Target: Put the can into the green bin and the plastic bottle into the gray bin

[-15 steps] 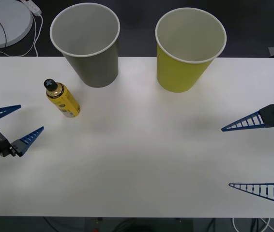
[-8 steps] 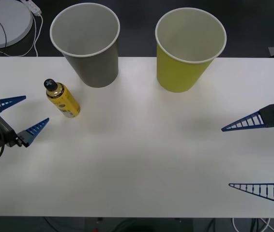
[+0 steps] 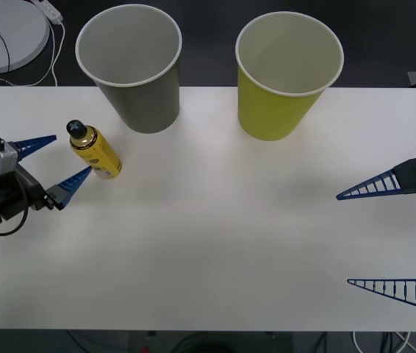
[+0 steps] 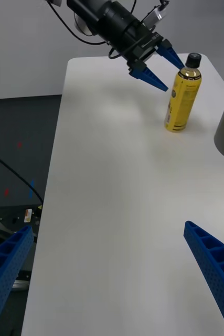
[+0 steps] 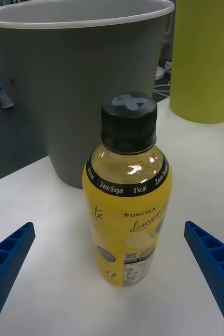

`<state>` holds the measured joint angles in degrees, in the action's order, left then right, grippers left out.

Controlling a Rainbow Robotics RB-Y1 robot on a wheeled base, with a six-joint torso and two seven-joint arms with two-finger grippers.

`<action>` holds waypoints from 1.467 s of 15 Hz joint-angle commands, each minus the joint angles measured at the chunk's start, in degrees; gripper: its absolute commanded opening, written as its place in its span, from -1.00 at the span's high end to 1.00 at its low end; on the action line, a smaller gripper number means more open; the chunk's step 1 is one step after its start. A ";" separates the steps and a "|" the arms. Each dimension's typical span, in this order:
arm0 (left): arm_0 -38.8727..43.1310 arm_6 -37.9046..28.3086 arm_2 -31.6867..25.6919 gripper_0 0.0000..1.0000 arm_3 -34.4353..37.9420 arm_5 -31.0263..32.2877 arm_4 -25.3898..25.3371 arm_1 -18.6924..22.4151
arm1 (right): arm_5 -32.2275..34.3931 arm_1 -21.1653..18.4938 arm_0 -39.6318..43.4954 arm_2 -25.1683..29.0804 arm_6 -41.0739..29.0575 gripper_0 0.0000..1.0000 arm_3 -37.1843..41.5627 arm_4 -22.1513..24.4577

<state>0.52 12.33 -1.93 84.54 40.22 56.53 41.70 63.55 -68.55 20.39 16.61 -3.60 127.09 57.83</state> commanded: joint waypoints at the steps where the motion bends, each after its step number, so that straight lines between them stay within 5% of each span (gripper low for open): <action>1: -1.32 -0.02 1.22 -1.00 0.01 -0.14 1.04 -0.65 | 0.00 0.00 0.00 0.00 0.00 -1.00 0.00 0.00; 22: -7.73 -3.72 5.62 -1.00 0.01 -5.59 6.75 -3.73 | 0.00 0.00 0.00 0.00 0.00 -1.00 0.00 0.00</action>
<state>-7.21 8.62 3.70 84.48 34.62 63.28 37.95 63.55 -68.55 20.39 16.61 -3.60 127.09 57.83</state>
